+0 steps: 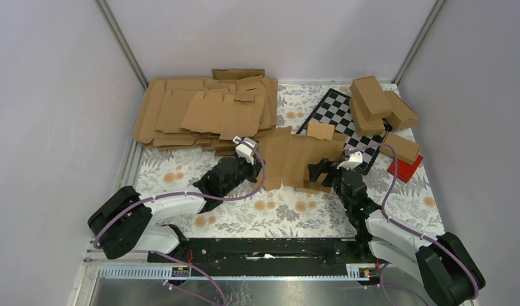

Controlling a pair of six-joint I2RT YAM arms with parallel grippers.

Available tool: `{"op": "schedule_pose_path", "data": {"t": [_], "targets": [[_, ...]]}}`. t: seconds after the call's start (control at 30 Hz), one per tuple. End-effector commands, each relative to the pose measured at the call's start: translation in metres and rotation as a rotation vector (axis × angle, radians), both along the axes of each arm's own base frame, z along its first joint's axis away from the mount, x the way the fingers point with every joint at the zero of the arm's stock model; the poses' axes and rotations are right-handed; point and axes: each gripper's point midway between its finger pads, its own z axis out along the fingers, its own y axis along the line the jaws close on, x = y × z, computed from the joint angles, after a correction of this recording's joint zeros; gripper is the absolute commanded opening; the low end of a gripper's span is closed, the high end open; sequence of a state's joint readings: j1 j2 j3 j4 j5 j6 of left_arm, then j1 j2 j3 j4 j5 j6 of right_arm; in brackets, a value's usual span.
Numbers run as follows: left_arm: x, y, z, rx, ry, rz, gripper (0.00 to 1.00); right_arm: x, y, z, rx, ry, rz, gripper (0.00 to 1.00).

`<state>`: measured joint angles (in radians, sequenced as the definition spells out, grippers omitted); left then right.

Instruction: Fold the paper box

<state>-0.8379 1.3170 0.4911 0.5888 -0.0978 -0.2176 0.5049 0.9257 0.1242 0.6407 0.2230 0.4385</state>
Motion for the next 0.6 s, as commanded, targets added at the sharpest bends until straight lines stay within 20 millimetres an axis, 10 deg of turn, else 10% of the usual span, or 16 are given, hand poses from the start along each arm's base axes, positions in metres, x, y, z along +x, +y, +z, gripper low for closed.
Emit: {"op": "schedule_pose_path", "data": {"t": [0.0, 0.3, 0.57], "targets": [[0.018, 0.027, 0.022, -0.056, -0.072, 0.171, 0.00, 0.003, 0.009, 0.008, 0.045, -0.005, 0.014, 1.00], [0.021, 0.055, 0.029, -0.060, -0.101, 0.291, 0.00, 0.006, 0.031, 0.042, 0.199, -0.044, 0.124, 1.00], [0.015, 0.058, 0.032, -0.084, -0.115, 0.279, 0.00, 0.050, 0.030, 0.065, 0.116, 0.019, 0.108, 1.00]]}}
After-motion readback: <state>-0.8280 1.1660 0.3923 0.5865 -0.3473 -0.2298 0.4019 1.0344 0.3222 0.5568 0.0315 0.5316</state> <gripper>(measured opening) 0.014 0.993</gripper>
